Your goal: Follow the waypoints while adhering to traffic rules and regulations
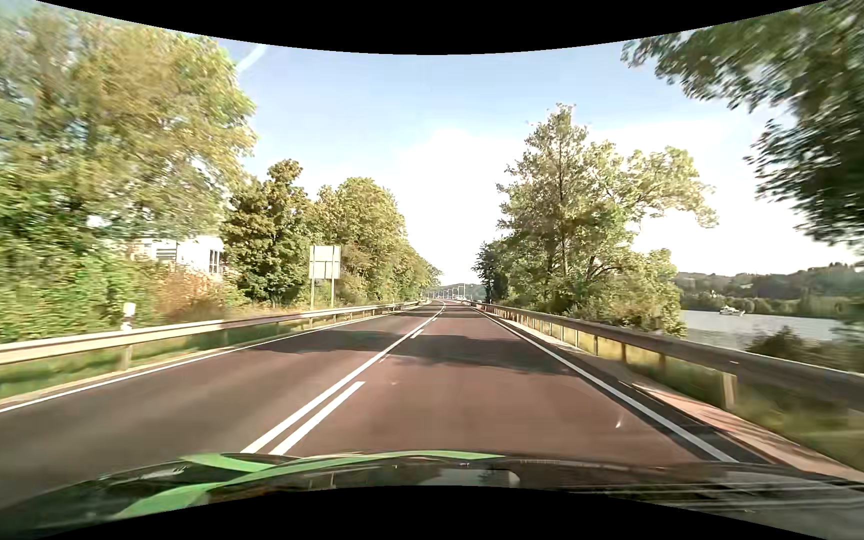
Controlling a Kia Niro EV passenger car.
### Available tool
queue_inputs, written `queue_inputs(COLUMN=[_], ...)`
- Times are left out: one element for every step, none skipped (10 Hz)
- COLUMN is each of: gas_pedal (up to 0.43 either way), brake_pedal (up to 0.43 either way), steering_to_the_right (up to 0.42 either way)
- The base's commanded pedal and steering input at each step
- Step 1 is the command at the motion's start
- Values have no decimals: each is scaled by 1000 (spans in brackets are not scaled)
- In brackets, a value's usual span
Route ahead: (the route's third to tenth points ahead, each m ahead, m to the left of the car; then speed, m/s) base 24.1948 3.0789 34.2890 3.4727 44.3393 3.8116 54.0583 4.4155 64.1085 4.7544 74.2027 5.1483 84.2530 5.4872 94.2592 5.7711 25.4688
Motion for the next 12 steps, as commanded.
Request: queue_inputs(gas_pedal=[287, 287, 280, 280, 280, 280, 280, 280, 280, 280, 280, 280], brake_pedal=[0, 0, 0, 0, 0, 0, 0, 0, 0, 0, 0, 0], steering_to_the_right=[0, 0, -1, -1, -1, -1, -2, -2, -2, -2, -2, -2])
